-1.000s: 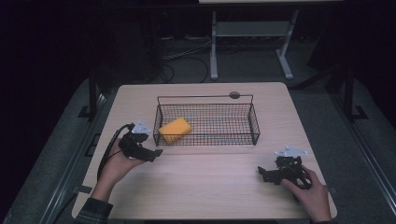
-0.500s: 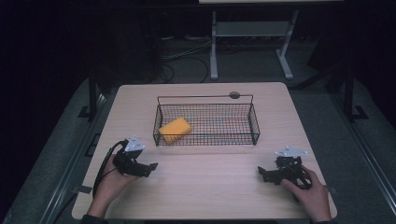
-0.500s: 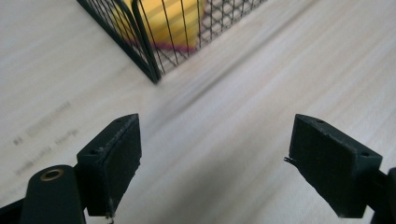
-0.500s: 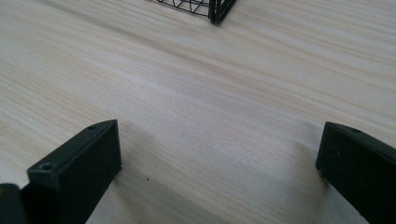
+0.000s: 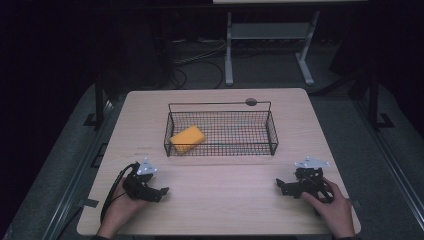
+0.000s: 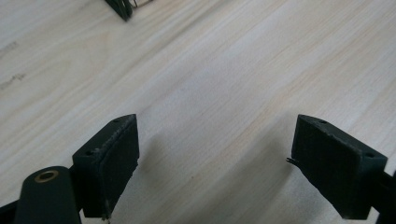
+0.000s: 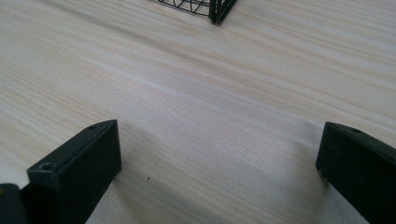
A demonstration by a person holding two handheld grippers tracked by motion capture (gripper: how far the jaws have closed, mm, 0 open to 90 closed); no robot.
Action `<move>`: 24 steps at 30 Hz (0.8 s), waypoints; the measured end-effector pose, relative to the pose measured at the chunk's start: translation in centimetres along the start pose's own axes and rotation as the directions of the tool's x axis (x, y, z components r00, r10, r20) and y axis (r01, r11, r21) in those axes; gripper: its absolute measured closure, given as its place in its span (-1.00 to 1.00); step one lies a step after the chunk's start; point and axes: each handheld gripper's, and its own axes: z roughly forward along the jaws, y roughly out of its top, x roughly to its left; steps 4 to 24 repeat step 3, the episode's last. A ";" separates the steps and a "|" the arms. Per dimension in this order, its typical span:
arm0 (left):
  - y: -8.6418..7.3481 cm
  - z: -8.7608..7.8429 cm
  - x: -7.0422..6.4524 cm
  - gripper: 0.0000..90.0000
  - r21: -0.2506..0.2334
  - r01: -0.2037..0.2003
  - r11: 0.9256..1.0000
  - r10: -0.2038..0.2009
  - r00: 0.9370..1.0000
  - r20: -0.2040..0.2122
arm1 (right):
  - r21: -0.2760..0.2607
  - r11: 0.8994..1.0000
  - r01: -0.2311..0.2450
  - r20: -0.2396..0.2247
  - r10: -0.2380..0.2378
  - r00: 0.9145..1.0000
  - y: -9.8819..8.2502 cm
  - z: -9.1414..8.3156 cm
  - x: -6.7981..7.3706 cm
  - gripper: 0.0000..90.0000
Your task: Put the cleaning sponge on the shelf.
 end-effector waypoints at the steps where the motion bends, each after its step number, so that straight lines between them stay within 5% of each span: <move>1: 0.0 0.0 0.0 -0.68 0.000 0.000 1.000 0.000 1.000 0.000 | 0.000 1.000 0.000 0.000 0.000 1.000 0.0 0.0 0.0 -1.00; 24: -0.1 0.0 0.0 -0.69 -0.004 0.006 1.000 -0.006 1.000 0.006 | 0.000 1.000 0.001 0.000 -0.001 1.000 0.0 0.0 0.0 -1.00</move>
